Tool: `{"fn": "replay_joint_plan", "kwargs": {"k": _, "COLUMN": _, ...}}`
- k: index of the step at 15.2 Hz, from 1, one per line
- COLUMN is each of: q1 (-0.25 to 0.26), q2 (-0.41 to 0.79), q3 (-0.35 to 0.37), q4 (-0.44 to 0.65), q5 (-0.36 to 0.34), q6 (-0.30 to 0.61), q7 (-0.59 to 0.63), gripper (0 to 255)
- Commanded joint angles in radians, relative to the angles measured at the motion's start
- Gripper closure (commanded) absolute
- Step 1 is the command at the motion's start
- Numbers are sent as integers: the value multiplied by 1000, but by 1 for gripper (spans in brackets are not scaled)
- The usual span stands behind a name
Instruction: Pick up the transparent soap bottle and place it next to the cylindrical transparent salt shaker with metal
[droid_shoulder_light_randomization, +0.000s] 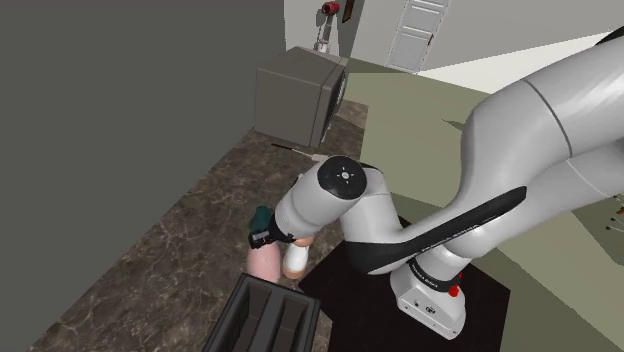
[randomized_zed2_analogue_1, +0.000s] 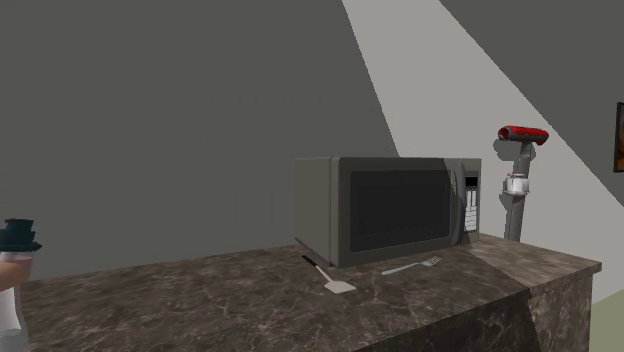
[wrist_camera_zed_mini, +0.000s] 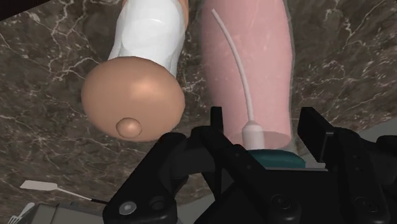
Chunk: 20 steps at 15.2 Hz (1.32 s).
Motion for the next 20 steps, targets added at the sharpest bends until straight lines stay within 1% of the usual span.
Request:
{"fn": "replay_joint_plan", "kwargs": {"k": 1, "q1": -29, "q2": 12, "q3": 29, "q4": -6, "q5": -20, "q6": 20, "q7": 23, "gripper": 255}}
{"fn": "replay_joint_plan", "kwargs": {"k": 6, "q1": -28, "q2": 11, "q3": 28, "q4": -5, "q5": -19, "q6": 19, "q7": 21, "gripper": 255}}
{"fn": "replay_joint_plan", "kwargs": {"k": 7, "q1": -28, "q2": 11, "q3": 28, "q4": -5, "q5": -19, "q6": 19, "q7": 21, "gripper": 0}}
{"fn": "replay_joint_plan", "kwargs": {"k": 8, "q1": -124, "q2": 9, "q3": 103, "q4": 13, "q5": -86, "q6": 25, "q7": 79, "gripper": 0}}
{"fn": "replay_joint_plan", "kwargs": {"k": 10, "q1": -310, "q2": -14, "q3": 253, "q4": 52, "q5": -193, "q6": 33, "q7": 178, "gripper": 0}}
{"fn": "replay_joint_plan", "kwargs": {"k": 12, "q1": -471, "q2": -61, "q3": 383, "q4": 91, "q5": -260, "q6": 38, "q7": 249, "gripper": 0}}
{"fn": "replay_joint_plan", "kwargs": {"k": 13, "q1": -538, "q2": -92, "q3": 436, "q4": 110, "q5": -281, "q6": 41, "q7": 277, "gripper": 0}}
{"fn": "replay_joint_plan", "kwargs": {"k": 14, "q1": -560, "q2": -106, "q3": 453, "q4": 116, "q5": -280, "q6": 43, "q7": 281, "gripper": 0}}
{"fn": "replay_joint_plan", "kwargs": {"k": 20, "q1": -786, "q2": -126, "q3": 633, "q4": 138, "q5": -311, "q6": 130, "q7": 309, "gripper": 0}}
